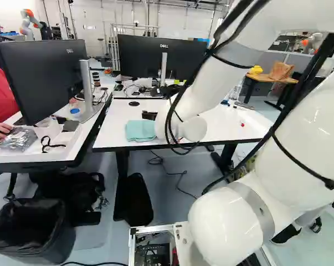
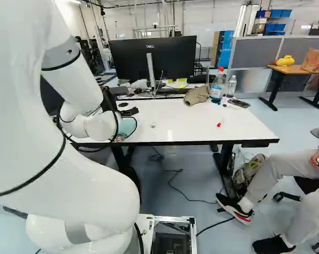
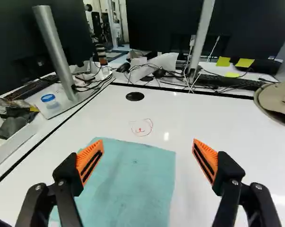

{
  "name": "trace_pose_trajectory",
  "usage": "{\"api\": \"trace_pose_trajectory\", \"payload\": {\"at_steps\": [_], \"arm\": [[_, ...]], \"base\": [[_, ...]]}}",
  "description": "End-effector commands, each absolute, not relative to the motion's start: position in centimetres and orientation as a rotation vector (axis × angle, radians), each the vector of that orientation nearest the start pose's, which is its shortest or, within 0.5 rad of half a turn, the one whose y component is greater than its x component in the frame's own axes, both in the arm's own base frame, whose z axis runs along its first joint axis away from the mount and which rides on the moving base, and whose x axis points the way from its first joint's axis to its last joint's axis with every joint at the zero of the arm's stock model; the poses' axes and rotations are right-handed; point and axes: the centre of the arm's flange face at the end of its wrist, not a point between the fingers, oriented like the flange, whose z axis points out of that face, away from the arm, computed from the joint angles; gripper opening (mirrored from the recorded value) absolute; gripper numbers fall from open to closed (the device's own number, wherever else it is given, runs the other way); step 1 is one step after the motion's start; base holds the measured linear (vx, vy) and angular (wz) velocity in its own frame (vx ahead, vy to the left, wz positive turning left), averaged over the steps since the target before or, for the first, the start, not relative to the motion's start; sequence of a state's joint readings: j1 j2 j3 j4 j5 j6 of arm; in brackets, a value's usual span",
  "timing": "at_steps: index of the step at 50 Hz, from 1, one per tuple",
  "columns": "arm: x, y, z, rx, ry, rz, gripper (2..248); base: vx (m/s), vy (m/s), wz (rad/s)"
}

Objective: Clean the table with the green towel

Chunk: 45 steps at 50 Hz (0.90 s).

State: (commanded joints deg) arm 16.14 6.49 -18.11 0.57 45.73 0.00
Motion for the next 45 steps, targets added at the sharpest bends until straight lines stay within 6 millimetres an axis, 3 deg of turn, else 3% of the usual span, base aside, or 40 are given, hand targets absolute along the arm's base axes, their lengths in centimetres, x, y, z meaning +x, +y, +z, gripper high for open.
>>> {"api": "trace_pose_trajectory", "payload": {"at_steps": [15,45], "arm": [[34.7,11.6,39.1,-2.473,-0.371,-1.598,247],[34.7,12.3,37.9,-2.601,-0.372,-1.406,247]], "base": [[0.000,0.000,0.000],[0.000,0.000,0.000]]}}
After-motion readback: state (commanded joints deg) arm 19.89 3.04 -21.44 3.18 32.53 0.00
